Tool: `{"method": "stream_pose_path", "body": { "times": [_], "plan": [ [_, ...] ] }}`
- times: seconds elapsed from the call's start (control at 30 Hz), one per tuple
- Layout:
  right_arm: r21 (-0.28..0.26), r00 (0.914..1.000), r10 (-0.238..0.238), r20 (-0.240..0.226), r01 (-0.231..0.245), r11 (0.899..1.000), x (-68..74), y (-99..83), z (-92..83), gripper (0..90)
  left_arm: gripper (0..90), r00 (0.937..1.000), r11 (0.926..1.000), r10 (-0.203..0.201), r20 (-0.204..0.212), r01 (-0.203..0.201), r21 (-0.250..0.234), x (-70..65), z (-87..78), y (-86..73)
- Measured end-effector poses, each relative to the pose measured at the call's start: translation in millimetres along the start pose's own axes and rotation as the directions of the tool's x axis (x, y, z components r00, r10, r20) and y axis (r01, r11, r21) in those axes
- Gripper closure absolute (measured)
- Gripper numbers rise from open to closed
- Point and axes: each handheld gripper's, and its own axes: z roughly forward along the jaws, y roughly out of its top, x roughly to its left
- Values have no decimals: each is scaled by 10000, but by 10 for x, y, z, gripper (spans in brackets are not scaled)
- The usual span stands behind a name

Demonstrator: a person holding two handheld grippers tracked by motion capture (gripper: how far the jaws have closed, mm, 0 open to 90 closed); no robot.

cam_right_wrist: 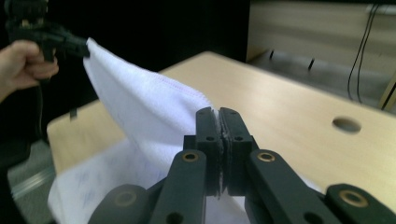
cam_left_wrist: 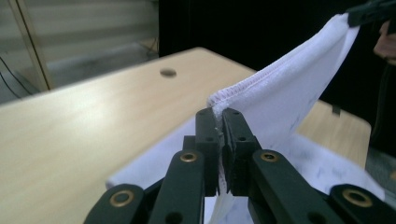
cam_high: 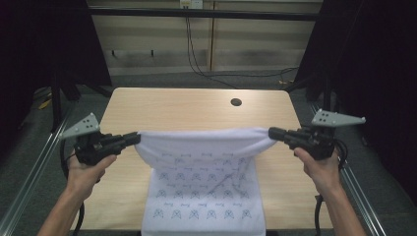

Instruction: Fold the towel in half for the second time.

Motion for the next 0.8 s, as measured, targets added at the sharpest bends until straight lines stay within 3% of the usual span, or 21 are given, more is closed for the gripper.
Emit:
{"method": "stream_pose_path", "body": {
  "times": [0.1,0.2,0.33,0.4,0.43,0.47,0.5,0.53,0.57,0.6,0.63,0.67,0.73,0.8],
  "plan": [
    [592,9999,-60,-114,67,9982,63,-227,9,876,861,9990,9985,-337,280,325,449,-28,46,-253],
    [852,9987,302,-418,-265,9960,88,-449,-11,875,860,9965,9939,-599,588,540,965,-82,98,-522],
    [1503,9945,705,-778,-582,9869,182,-804,-22,870,858,9925,9828,-690,1009,502,1777,-210,116,-859],
    [1804,9886,947,-1168,-726,9809,262,-1017,-47,860,855,9889,9729,-773,1266,470,2263,-281,101,-1010],
    [1959,9826,1145,-1462,-847,9770,305,-1134,-54,852,852,9845,9641,-805,1559,372,2628,-306,99,-1084],
    [2196,9788,1271,-1606,-901,9714,348,-1255,-57,847,848,9859,9608,-667,1536,220,2762,-354,89,-1160],
    [2690,9725,1502,-1783,-987,9581,392,-1364,-48,844,848,9824,9562,-668,1744,130,2925,-400,80,-1228],
    [3205,9743,1328,-1821,-689,9447,451,-1451,-49,839,847,9772,9478,-617,2032,-65,3188,-447,74,-1275],
    [3495,9746,1233,-1868,-514,9355,507,-1518,-67,821,843,9784,9445,-92,2063,-592,3230,-494,41,-1262],
    [3630,9657,1439,-2162,-573,9300,548,-1570,-86,784,834,9694,9482,-395,2424,-401,3151,-506,2,-1234],
    [3761,9590,1505,-2401,-510,9252,587,-1597,-103,740,815,9606,9578,-476,2737,-338,2854,-519,-46,-1214],
    [3656,9600,1396,-2428,-427,9298,618,-1604,-123,701,782,9576,9619,-413,2852,-391,2706,-521,-79,-1196],
    [3320,9529,1459,-2657,-516,9419,603,-1566,-134,694,708,9649,9674,-488,2580,-187,2527,-458,-83,-1165],
    [3009,9564,1528,-2491,-736,9508,499,-1485,-73,653,709,9547,9775,-600,2915,-29,2109,-349,-48,-1146]
  ]
}}
